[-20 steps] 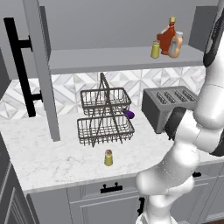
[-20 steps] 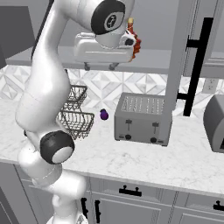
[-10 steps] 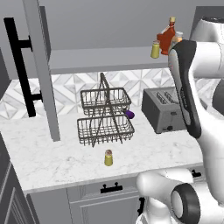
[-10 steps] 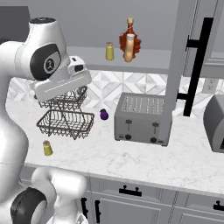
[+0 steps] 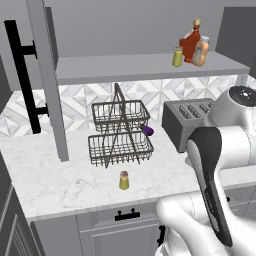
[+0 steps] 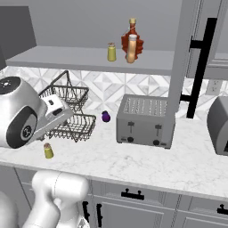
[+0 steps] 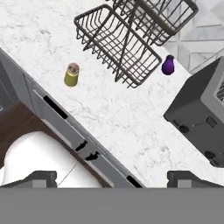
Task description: Put the shaker and condiment bottle from the counter next to their counterparts in the cabinet.
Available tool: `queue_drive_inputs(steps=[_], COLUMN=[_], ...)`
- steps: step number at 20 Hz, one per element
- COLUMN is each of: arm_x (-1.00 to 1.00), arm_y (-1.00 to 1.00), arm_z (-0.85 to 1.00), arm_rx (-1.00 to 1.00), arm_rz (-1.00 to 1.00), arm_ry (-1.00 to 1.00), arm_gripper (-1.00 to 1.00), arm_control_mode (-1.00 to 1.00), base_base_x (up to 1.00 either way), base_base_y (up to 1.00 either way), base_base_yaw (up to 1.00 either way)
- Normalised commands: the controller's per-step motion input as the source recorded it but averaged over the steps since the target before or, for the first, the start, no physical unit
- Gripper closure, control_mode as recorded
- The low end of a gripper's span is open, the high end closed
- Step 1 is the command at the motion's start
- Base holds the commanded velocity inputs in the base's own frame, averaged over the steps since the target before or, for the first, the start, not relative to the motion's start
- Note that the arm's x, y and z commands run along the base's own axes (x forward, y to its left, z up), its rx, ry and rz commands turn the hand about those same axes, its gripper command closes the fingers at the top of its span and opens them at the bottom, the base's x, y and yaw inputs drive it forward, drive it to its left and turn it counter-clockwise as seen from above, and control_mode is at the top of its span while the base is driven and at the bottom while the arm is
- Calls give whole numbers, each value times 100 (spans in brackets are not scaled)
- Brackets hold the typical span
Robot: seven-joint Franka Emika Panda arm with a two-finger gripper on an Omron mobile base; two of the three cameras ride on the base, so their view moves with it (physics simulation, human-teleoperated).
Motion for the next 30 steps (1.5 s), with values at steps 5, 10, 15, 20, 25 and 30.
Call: queue_drive_inputs(steps=[5,10,15,20,25,30], arm_x=[-13,-3,-22,-23,-33,-13], arm_y=[0,15,-7,0,1,20], arm_z=[-8,-24,-38,-24,-31,-28], arm_rx=[13,-3,17,22,13,6], arm_rz=[20,18,0,0,0,1], arm_ry=[0,0,-12,-3,-8,-23], arm_gripper=[-100,-100,-100,-100,-100,-100], arm_control_mode=[-100,-100,-100,-100,-100,-100], base_base_x=[0,0,0,0,0,0], base_base_y=[0,0,0,0,0,0], base_base_yaw=[0,0,0,0,0,0])
